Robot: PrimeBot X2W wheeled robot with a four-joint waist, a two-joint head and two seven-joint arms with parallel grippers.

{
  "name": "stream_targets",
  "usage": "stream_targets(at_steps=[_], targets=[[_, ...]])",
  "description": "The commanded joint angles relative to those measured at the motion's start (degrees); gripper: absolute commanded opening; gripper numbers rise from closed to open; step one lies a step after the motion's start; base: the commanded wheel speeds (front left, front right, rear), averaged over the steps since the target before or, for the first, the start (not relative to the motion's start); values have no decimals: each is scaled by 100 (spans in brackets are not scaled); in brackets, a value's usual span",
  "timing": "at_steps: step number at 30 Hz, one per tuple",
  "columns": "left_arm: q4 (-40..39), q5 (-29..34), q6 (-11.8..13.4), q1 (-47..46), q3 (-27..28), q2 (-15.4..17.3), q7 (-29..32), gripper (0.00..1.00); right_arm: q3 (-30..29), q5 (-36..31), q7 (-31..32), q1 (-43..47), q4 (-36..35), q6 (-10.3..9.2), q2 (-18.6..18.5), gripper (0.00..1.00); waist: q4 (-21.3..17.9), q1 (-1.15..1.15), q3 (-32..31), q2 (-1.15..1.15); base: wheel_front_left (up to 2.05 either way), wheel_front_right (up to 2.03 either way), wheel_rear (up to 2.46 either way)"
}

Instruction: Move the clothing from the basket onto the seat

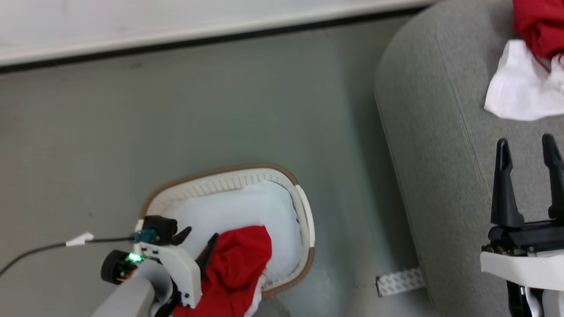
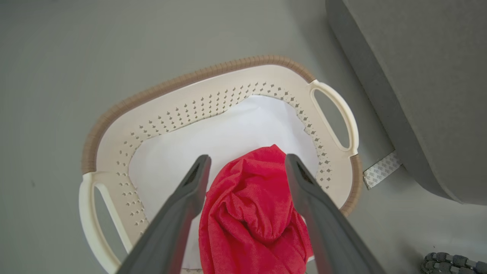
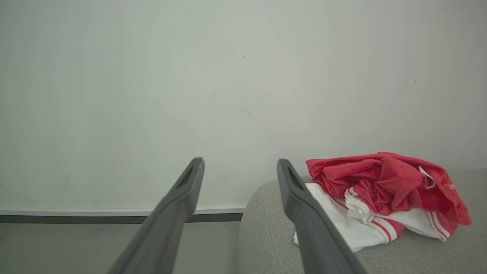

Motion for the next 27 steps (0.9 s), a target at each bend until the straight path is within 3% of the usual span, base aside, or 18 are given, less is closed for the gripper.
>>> stream_targets(at_steps=[1,14,24,25,26,27], targets=[[145,-142,9,-183,-154,135,74,100,11,72,1,-130,-99,-12,6,100,-395,-2,570,0,0,0,0],[957,-1277,9,-987,-1630,663,897,100,132,524,1,-520,-855,-13,9,100,-1044,-2,1873,0,0,0,0],[1068,-1858,8,-1354,-2450,866,1307,100,167,720,2,-611,-953,-13,8,100,-1261,-2,2295,0,0,0,0],[1076,-1903,8,-1381,-2516,875,1313,31,174,728,2,-616,-944,-13,8,100,-1265,-2,2296,0,0,0,0],[1081,-1947,8,-1397,-2583,882,1301,0,177,727,2,-619,-931,-13,8,100,-1268,-2,2291,0,0,0,0],[1086,-2001,8,-1398,-2641,887,1288,0,181,727,2,-623,-916,-13,8,100,-1271,-2,2279,0,0,0,0]])
